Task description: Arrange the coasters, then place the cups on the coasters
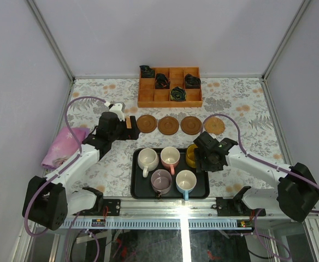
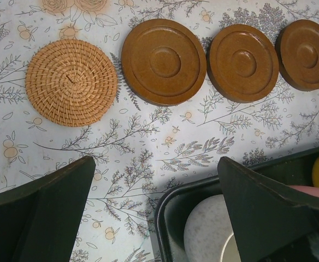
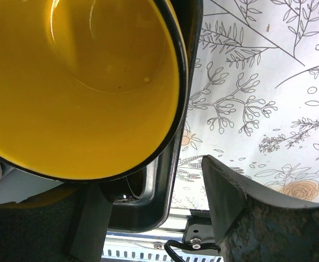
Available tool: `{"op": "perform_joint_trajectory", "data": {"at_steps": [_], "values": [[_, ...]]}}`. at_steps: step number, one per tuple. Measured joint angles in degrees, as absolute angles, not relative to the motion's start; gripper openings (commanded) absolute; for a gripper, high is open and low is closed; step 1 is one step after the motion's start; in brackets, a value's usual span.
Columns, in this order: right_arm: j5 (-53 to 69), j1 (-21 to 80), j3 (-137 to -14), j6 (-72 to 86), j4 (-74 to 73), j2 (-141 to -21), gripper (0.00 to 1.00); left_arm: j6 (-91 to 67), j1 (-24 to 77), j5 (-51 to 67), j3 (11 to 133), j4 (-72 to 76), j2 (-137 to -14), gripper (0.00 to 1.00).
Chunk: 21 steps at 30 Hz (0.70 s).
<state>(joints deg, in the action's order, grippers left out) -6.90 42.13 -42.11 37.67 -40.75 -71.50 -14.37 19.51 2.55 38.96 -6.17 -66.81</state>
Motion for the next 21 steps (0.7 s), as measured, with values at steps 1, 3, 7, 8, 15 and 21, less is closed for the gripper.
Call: {"op": "perform_joint_trajectory", "data": {"at_steps": [1,3,7,8,15,21], "values": [[-6.85,42.13,-42.11,37.54,-40.62,-71.5,0.67,-14.37,19.51,2.55,38.96,-6.15,-66.81,0.95],[-6.55,42.13,-42.11,37.45,-40.23,-71.48,0.66,-14.39,19.51,2.52,38.96,-6.15,-66.81,0.95],[-6.37,42.24,-42.11,37.28,-39.18,-71.11,0.64,-14.46,19.51,2.52,38.96,-6.15,-66.78,0.95],[-6.37,42.24,-42.09,37.26,-38.72,-70.83,0.63,-14.48,19.51,2.52,38.96,-6.15,-66.78,0.95],[-6.39,42.26,-41.78,37.01,-35.94,-67.96,0.6,-14.85,19.51,2.52,38.68,-6.11,-66.78,0.95],[-6.37,42.26,-41.43,36.86,-35.2,-67.46,0.47,-15.16,19.51,2.5,38.68,-6.11,-66.78,0.96]]}}
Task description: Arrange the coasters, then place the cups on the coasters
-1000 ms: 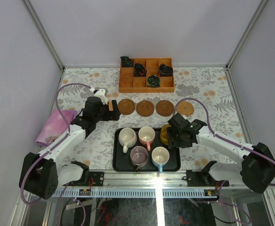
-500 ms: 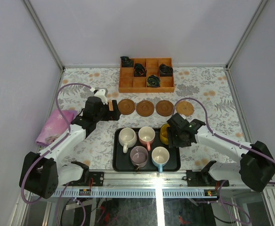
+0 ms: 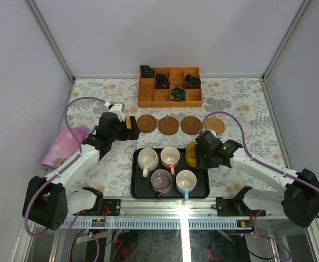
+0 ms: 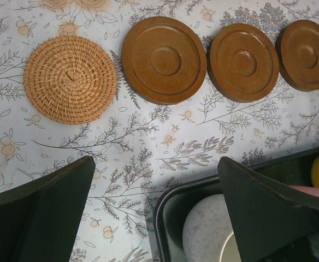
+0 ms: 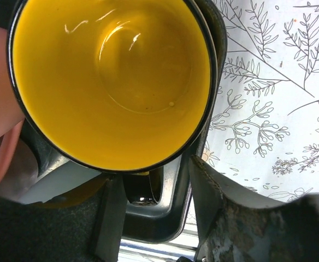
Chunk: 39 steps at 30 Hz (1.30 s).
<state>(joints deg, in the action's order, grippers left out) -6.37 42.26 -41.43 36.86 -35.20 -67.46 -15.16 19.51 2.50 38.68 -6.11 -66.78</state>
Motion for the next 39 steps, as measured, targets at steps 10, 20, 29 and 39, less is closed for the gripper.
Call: {"op": "perform_joint_trajectory", "data": {"at_steps": [10,20,29,39], "values": [[-4.4,42.74,-41.17,36.18,-34.37,-68.75,0.0,-15.25,19.51,2.37,38.63,-6.11,-66.78,0.96],[-5.41,42.74,-44.01,33.12,-37.06,-70.13,0.0,-15.25,19.51,2.28,38.63,-6.11,-66.87,0.96],[-17.06,42.59,-52.84,25.76,-38.94,-69.6,0.0,-15.2,19.51,1.04,38.63,-6.11,-66.87,0.96],[-24.6,31.05,-50.98,15.44,-28.01,-69.19,0.0,-15.27,19.51,0.82,38.65,-5.5,-67.53,0.96]]}}
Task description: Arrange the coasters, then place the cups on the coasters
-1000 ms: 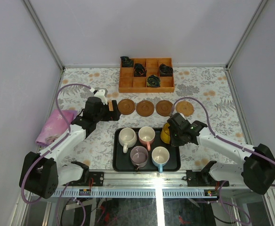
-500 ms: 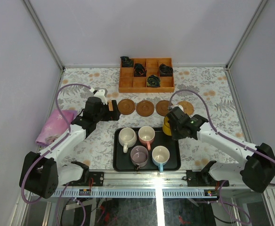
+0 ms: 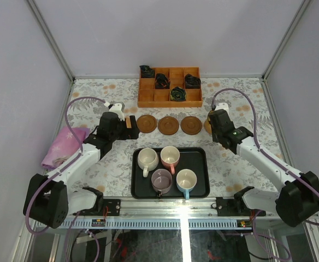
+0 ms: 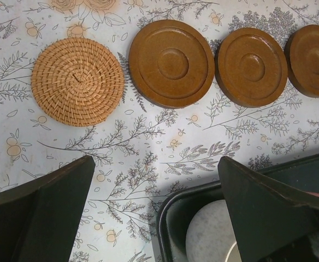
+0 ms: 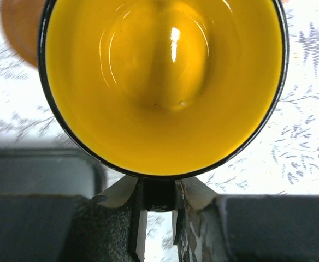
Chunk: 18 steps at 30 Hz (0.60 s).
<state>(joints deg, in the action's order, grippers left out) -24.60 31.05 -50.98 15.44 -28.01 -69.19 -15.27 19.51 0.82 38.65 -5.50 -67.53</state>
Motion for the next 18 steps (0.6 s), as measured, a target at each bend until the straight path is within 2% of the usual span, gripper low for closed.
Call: {"op": "perform_joint_trajectory", "data": {"at_steps": [10,18], "values": [[-20.62,19.55,-46.92,9.21,-14.0,-73.17,0.0,-16.25,19.51,1.19,39.2,-3.22,-69.6,0.96],[-16.01,15.0,-47.31,9.04,-9.32,-79.94,0.0,-16.43,19.51,1.72,40.58,-1.69,-70.91,0.96]]}}
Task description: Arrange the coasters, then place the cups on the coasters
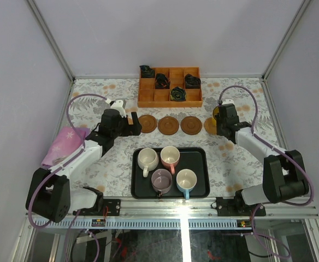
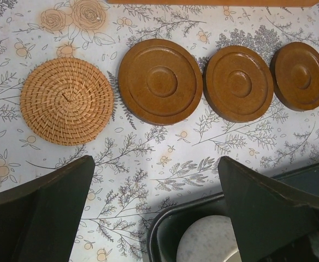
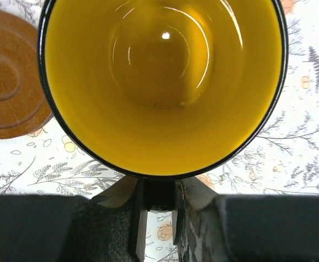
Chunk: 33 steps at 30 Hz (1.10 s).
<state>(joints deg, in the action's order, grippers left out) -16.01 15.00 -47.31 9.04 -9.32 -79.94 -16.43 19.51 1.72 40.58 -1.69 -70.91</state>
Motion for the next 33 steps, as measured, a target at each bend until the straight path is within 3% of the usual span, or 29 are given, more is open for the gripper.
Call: {"op": "perform_joint_trajectory", "data": {"at_steps": [33], "values": [[-12.32,14.87,-50.61,10.5,-11.31,-88.07,0.0,-16.43,19.51,2.2,41.28,-0.4,-75.18,0.97]]}}
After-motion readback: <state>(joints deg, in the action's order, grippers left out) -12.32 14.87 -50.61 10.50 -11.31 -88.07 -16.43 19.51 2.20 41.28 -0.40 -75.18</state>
